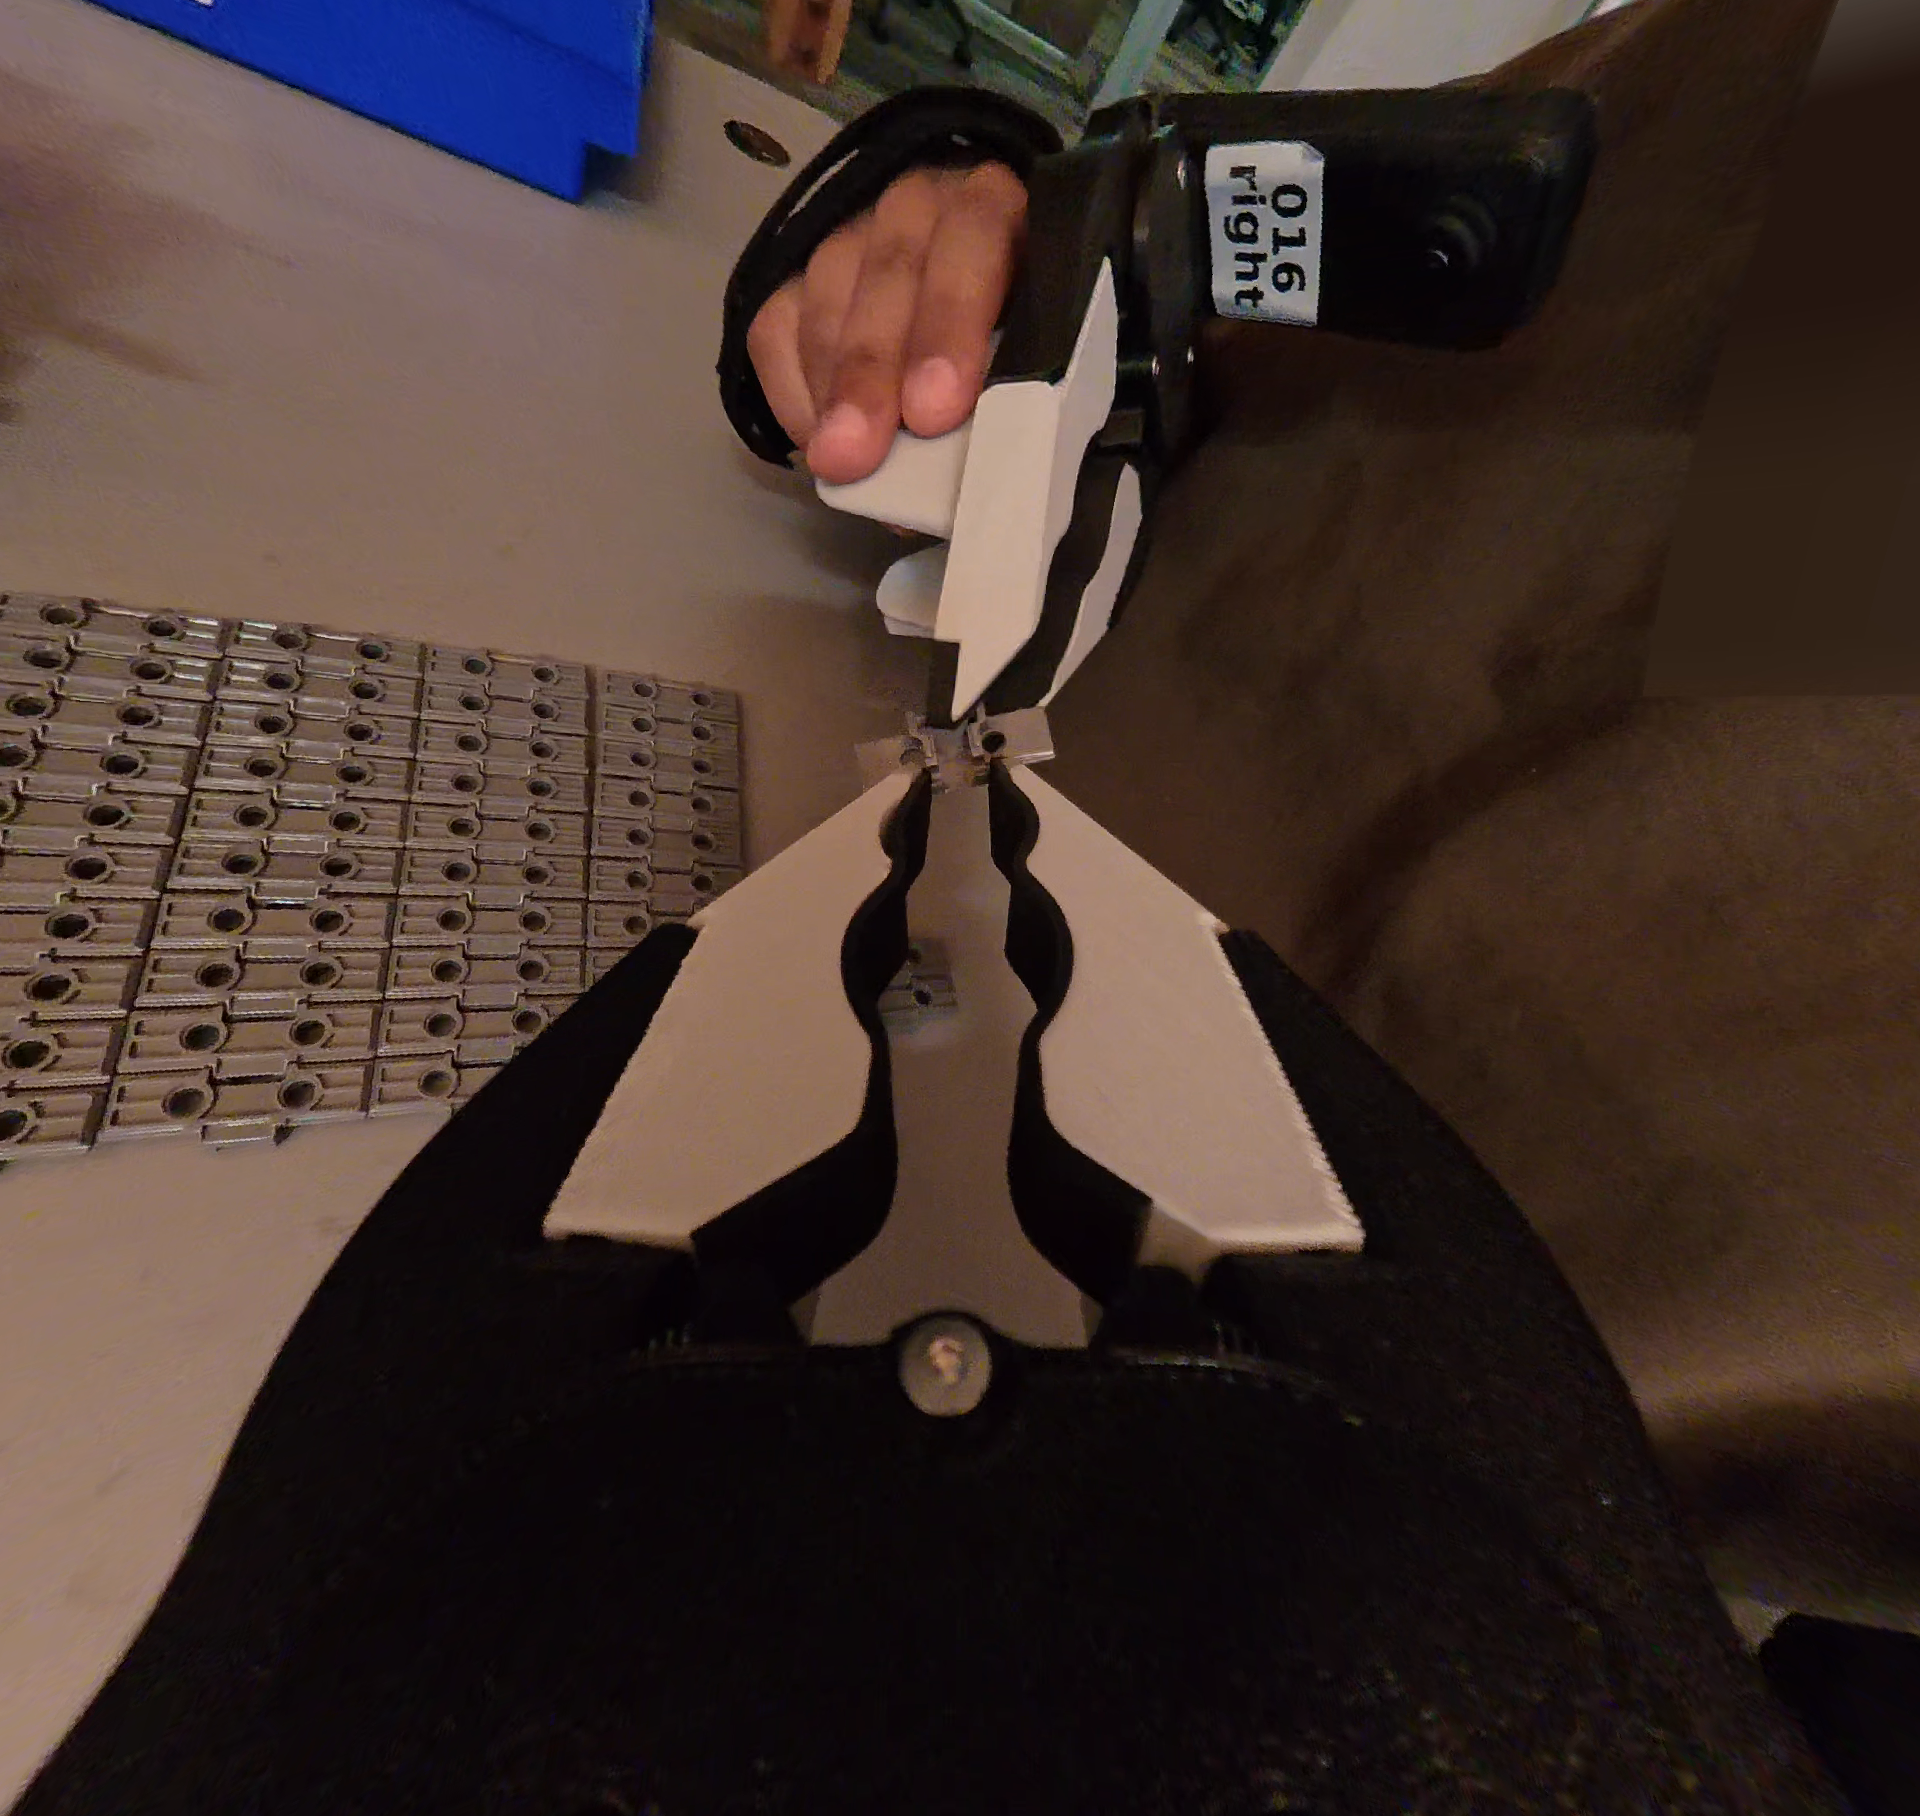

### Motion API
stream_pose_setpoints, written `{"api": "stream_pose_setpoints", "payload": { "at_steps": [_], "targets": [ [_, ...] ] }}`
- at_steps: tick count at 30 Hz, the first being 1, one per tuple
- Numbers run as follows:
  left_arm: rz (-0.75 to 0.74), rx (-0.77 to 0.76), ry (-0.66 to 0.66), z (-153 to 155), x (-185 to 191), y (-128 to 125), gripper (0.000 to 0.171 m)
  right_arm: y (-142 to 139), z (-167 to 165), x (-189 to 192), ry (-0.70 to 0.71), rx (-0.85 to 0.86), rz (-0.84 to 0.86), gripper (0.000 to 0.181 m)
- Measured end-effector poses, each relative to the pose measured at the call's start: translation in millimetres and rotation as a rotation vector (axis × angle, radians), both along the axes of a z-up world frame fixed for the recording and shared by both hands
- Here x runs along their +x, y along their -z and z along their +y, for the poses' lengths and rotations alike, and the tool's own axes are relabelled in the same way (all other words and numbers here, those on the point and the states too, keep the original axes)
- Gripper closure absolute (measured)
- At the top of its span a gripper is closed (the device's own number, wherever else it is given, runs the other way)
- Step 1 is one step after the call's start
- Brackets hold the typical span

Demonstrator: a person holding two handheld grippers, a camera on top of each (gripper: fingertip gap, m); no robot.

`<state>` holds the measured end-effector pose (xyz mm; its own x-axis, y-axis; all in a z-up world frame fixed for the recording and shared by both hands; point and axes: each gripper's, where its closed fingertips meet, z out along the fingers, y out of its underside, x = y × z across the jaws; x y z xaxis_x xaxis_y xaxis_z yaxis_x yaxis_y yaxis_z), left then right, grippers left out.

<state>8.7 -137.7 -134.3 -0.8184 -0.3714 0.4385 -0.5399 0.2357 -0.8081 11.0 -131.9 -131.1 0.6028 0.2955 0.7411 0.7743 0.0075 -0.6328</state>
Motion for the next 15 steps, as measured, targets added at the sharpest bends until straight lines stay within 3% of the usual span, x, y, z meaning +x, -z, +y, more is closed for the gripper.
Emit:
{"api": "stream_pose_setpoints", "payload": {
  "at_steps": [5, 8, 12, 15],
  "targets": [
    [0.023, -0.008, -0.01, -2, 0, 4, 0.16, 11, -5, 0, 0.026, -0.092, 0.086, 0.175],
    [-0.012, 0.018, -0.071, -2, 1, 6, 0.135, 26, -10, 4, 0.091, -0.248, 0.278, 0.174],
    [-0.05, 0.091, -0.131, -3, -11, 24, 0.129, 51, -25, 2, 0.143, -0.589, 0.752, 0.175],
    [-0.097, 0.169, -0.202, -3, -16, 41, 0.126, 48, -29, -8, 0.117, -0.812, 1.304, 0.175]
  ]
}}
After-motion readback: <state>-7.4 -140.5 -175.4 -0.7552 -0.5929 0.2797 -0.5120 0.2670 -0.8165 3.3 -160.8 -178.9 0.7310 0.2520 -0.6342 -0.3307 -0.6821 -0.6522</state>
